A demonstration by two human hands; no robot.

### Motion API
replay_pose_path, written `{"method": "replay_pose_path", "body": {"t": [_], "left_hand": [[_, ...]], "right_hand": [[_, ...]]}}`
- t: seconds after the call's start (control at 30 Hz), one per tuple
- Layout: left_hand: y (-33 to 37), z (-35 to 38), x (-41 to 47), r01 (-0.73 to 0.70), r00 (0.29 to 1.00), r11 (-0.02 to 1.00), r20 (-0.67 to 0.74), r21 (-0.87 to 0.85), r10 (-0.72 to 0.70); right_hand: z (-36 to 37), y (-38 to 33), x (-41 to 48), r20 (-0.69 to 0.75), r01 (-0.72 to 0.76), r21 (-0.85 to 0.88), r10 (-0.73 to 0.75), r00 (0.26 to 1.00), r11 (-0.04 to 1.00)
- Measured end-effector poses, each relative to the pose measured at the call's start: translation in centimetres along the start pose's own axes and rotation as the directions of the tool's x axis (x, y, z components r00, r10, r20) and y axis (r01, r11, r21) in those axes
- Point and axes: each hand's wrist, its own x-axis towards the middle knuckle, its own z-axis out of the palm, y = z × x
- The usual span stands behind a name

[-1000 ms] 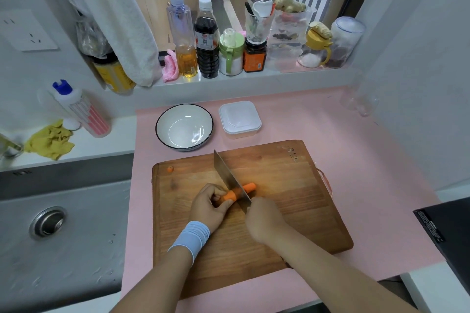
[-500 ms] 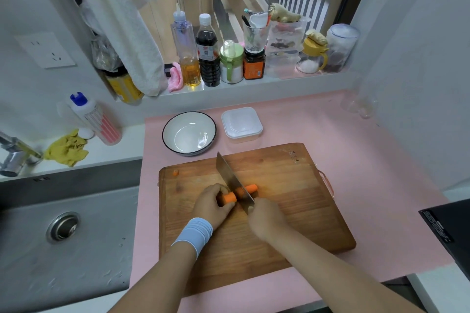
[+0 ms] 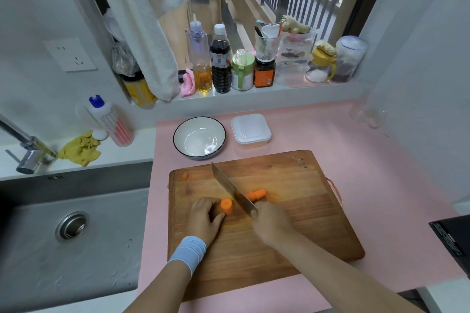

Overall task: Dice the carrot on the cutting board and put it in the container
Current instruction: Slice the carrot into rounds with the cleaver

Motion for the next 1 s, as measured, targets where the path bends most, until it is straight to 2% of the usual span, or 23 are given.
{"method": "replay_pose_path", "body": {"t": [0.13, 0.3, 0.5, 0.63, 0.77, 1.0], "left_hand": [[0.1, 0.1, -0.3, -0.101, 0.995, 0.994, -0.03, -0.05, 0.1], [0.2, 1.1, 0.0, -0.152, 0.986, 0.983, -0.078, -0.101, 0.144], [-0.1, 1.1, 0.3, -0.267, 0.961, 0.963, -0.093, -0.047, 0.262], [-0.2, 1.8, 0.7, -0.383, 0.92, 0.924, -0.088, 0.003, 0.382], [-0.4, 2.3, 0.8, -0.395, 0.911, 0.919, -0.132, -0.001, 0.391], [-1.1, 2.9, 0.8, -0.394, 0.911, 0.919, -0.126, 0.012, 0.392]], "right_hand": [[0.3, -0.1, -0.1, -0.016, 0.036, -0.04, -0.037, 0.999, 0.999], [0.7, 0.0, -0.2, -0.035, 0.054, -0.068, -0.056, 0.998, 0.996], [0.4, -0.1, -0.2, -0.038, 0.069, -0.079, -0.072, 0.997, 0.994], [0.0, -0.4, -0.4, -0.034, 0.091, -0.126, -0.096, 0.995, 0.988], [-0.4, -1.0, -0.7, -0.049, 0.135, -0.182, -0.146, 0.988, 0.974], [-0.4, -2.0, -1.1, -0.048, 0.227, -0.298, -0.252, 0.967, 0.927]]}}
